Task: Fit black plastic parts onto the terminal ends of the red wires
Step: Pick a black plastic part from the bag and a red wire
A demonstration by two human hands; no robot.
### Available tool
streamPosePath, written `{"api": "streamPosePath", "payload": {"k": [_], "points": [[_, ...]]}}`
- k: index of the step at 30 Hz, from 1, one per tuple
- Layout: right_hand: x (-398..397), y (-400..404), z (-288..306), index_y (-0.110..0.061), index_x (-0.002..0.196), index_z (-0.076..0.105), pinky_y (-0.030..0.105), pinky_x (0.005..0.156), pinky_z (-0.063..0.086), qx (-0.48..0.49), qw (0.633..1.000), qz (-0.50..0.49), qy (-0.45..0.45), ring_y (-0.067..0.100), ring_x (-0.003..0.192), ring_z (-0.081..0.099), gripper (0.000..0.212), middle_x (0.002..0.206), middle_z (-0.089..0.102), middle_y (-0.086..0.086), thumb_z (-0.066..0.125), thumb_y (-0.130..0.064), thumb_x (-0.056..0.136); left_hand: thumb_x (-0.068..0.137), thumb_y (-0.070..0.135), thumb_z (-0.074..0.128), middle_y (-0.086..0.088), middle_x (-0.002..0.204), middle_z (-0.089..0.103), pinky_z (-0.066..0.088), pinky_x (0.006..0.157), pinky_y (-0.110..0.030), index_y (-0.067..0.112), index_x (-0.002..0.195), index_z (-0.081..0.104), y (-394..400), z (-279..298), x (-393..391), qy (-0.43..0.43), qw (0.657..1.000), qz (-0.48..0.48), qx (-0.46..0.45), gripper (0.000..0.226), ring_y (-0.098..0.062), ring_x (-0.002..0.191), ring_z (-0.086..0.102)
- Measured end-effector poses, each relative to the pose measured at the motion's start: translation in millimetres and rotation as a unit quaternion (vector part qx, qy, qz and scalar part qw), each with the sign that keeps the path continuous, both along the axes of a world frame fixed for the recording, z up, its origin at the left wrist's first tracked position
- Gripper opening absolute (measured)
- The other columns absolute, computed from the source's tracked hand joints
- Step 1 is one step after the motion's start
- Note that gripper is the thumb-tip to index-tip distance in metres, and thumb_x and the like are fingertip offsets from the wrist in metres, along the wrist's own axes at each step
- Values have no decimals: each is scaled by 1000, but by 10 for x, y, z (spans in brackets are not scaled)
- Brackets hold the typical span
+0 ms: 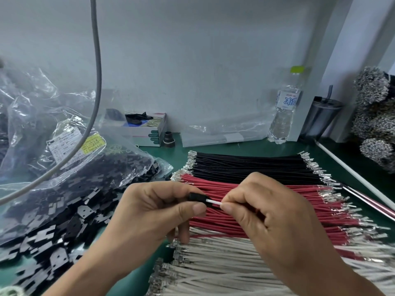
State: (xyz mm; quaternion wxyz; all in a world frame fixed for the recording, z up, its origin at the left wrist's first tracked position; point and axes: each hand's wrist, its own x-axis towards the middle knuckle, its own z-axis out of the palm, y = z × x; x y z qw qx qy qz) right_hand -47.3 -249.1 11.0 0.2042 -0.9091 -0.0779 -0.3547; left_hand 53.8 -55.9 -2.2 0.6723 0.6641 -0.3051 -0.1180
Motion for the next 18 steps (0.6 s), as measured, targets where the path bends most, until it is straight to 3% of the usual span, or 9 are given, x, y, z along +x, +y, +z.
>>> {"api": "streamPosePath", "payload": {"k": [9,13,16,18], "points": [[26,46,-62,-19,83,65,22,62,41,-62,997,4,-37,7,71,51,27,82,54,-11,49,-33,99,75,36,87,-7,63,73,47,45,-21,24,91,84,-5,-3,-79,-46,999,-20,12,20,-18,46,66],[17,9,-8,-19,86,68,29,59,47,-87,994,-2,-66,12,74,57,26,85,58,-9,52,-34,100,70,37,86,-14,67,74,48,46,-22,20,93,83,11,-5,-34,-41,999,-5,-27,28,-24,47,67],[-44,-113,64,-27,105,66,26,73,46,-86,996,-31,5,7,91,56,27,100,56,-16,49,-47,98,67,42,90,-18,75,75,50,47,-24,15,95,82,46,-9,48,-33,995,33,-84,40,-27,49,67],[-105,-201,81,-37,107,64,22,69,43,-71,993,-54,71,1,89,55,31,96,55,-21,42,-56,97,61,51,93,-19,80,76,50,47,-26,14,97,82,68,-11,75,-16,991,64,-113,53,-28,53,67]]}}
